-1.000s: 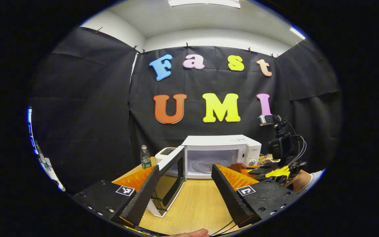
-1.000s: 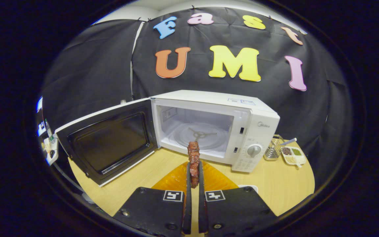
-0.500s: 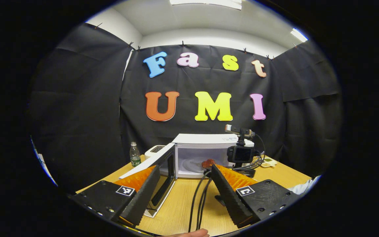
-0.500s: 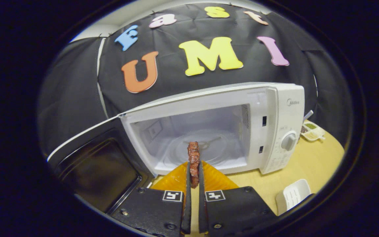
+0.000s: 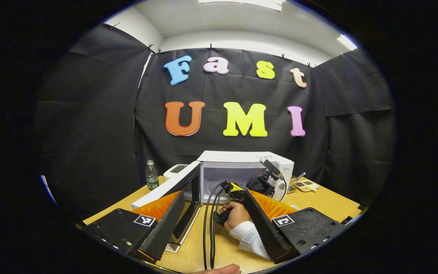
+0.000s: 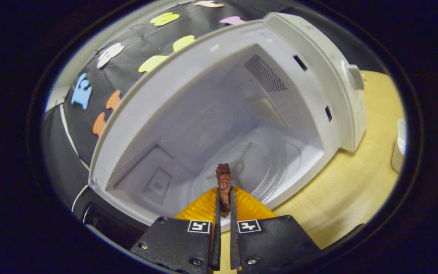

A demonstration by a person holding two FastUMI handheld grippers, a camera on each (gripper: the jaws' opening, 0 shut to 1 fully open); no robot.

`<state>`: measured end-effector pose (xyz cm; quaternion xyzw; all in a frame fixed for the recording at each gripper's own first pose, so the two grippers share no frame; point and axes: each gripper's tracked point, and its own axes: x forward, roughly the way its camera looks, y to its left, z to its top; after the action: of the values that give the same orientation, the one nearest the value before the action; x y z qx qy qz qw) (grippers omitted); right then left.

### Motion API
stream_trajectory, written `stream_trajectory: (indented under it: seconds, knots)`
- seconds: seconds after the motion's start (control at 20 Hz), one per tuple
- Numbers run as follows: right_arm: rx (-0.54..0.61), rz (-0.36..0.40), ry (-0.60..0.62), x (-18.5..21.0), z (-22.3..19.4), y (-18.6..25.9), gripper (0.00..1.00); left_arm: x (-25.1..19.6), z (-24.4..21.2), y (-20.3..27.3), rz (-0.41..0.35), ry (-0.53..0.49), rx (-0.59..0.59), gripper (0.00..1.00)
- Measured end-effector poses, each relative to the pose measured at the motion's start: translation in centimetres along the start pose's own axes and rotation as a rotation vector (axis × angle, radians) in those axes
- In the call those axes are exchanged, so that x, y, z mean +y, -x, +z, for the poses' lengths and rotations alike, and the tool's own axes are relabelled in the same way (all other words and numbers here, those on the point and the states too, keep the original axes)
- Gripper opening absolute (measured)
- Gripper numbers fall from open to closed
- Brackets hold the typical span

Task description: Open the microwave oven with the left hand, put the food in, and close the microwave oven.

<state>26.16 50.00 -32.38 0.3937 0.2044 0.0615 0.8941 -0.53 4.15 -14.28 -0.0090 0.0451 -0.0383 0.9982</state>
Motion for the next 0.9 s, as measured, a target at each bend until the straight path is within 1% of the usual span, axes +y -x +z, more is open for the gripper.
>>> stream_trajectory:
  seconds: [0.1,0.15,0.2,0.25,0.35,0.4,0.45,0.55,0.6,0.65,0.7,0.75,0.8,0.85,0.9]
  knots:
    - [-0.047,-0.026,-0.075,-0.6,0.5,-1.0,0.13,0.8,-0.5,-0.2,0.018,-0.005,0.015,0.96]
    - [-0.048,-0.035,-0.101,-0.6,0.2,-1.3,0.13,1.0,-0.8,-0.3,0.018,-0.004,0.024,0.96]
    - [-0.048,-0.037,-0.133,-0.5,-0.4,-1.4,0.13,1.1,-1.0,-0.4,0.019,-0.001,0.032,0.96]
    - [-0.044,-0.024,-0.156,-0.4,-0.7,-1.5,0.13,1.2,-1.2,-0.5,0.02,0.002,0.039,0.96]
    - [-0.053,-0.024,-0.143,-0.5,-0.9,-1.9,0.13,1.9,-1.7,-0.7,0.03,0.003,0.052,0.96]
    - [-0.049,-0.022,-0.135,-0.2,-0.8,-2.0,0.05,2.4,-1.4,-0.7,0.046,0.009,0.044,0.96]
    - [-0.062,-0.029,-0.118,-0.3,-0.6,-1.9,0.14,2.8,-1.2,-0.7,0.056,0.021,0.038,0.96]
    - [-0.091,-0.038,-0.074,-0.3,-0.1,-1.8,0.15,2.6,-1.2,-0.7,0.043,0.064,0.03,0.96]
    - [-0.102,-0.054,-0.06,-0.4,0.1,-1.7,0.05,2.6,-1.3,-0.5,0.037,0.084,0.031,0.95]
    - [-0.113,-0.046,-0.048,-0.2,0.4,-1.6,0.19,2.8,-1.2,-0.4,0.039,0.097,0.028,0.94]
    - [-0.134,-0.035,-0.031,0.1,0.9,-1.6,0.27,3.2,-1.1,-0.4,0.044,0.102,0.026,0.94]
    - [-0.157,-0.038,-0.015,0.1,1.5,-1.3,0.39,3.4,-0.9,-0.1,0.051,0.102,0.021,0.93]
    - [-0.175,-0.056,-0.002,0.0,1.7,-1.0,0.67,3.5,-0.9,0.2,0.052,0.098,0.017,0.94]
    - [-0.189,-0.077,0.021,-0.3,1.9,-0.7,0.84,3.6,-0.8,0.5,0.053,0.094,0.014,0.94]
    - [-0.195,-0.096,0.048,-0.6,2.1,-0.6,0.95,3.5,-0.9,0.8,0.055,0.089,0.016,0.94]
